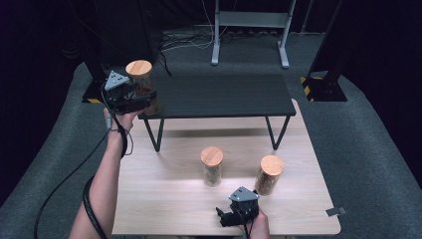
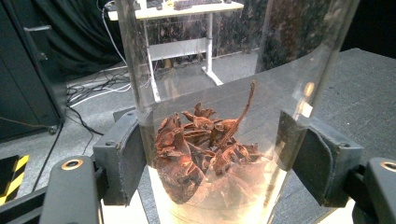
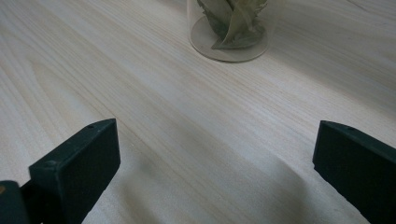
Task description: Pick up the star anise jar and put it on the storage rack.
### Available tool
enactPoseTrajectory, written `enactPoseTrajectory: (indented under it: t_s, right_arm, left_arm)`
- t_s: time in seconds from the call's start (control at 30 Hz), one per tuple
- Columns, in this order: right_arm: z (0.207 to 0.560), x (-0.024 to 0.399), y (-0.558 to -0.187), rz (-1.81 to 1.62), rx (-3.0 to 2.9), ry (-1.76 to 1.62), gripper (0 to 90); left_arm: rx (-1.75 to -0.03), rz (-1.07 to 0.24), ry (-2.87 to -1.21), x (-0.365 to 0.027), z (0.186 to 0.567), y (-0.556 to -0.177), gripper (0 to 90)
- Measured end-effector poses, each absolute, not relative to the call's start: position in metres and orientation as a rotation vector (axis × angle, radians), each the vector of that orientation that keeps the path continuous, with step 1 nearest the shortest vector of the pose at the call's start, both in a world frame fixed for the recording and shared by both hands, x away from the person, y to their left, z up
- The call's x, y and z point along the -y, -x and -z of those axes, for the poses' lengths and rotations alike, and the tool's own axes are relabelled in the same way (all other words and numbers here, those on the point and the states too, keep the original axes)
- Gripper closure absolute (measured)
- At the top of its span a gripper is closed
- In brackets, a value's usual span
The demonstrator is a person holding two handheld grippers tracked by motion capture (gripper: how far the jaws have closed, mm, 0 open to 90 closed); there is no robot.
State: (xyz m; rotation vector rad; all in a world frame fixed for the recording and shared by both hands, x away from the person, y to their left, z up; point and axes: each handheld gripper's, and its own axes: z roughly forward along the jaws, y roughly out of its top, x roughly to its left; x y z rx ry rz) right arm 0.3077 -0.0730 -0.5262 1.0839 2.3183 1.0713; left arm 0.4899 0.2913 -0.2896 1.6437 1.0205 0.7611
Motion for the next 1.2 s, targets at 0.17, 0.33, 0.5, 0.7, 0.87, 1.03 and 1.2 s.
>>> enactPoseTrajectory:
  t_s: [0.17, 0.33, 0.5, 0.7, 0.87, 1.03, 1.2]
  right_arm:
    - [0.5262, 0.0734, -0.3078, -1.074, -2.311, -1.087, 0.0]
    - [0.5262, 0.0737, -0.3080, -1.077, -2.312, -1.093, 0.0]
    - [0.5261, 0.0740, -0.3081, -1.082, -2.312, -1.096, 0.0]
    - [0.5261, 0.0741, -0.3082, -1.084, -2.315, -1.096, 0.0]
    - [0.5262, 0.0739, -0.3085, -1.081, -2.319, -1.094, 0.0]
    - [0.5263, 0.0737, -0.3084, -1.081, -2.323, -1.090, 0.0]
    - [0.5263, 0.0736, -0.3086, -1.080, -2.327, -1.089, 0.0]
  left_arm:
    - [-1.024, -0.760, -1.648, -0.2908, 0.2889, -0.4918, 25.1]
    - [-1.028, -0.763, -1.648, -0.2900, 0.2889, -0.4926, 25.1]
    - [-1.027, -0.762, -1.649, -0.2903, 0.2889, -0.4928, 25.1]
    - [-1.025, -0.757, -1.658, -0.2906, 0.2879, -0.4933, 25.0]
    - [-1.021, -0.759, -1.658, -0.2907, 0.2883, -0.4927, 25.0]
    - [-1.024, -0.760, -1.668, -0.2904, 0.2870, -0.4929, 24.9]
    - [-1.022, -0.759, -1.668, -0.2908, 0.2872, -0.4926, 24.8]
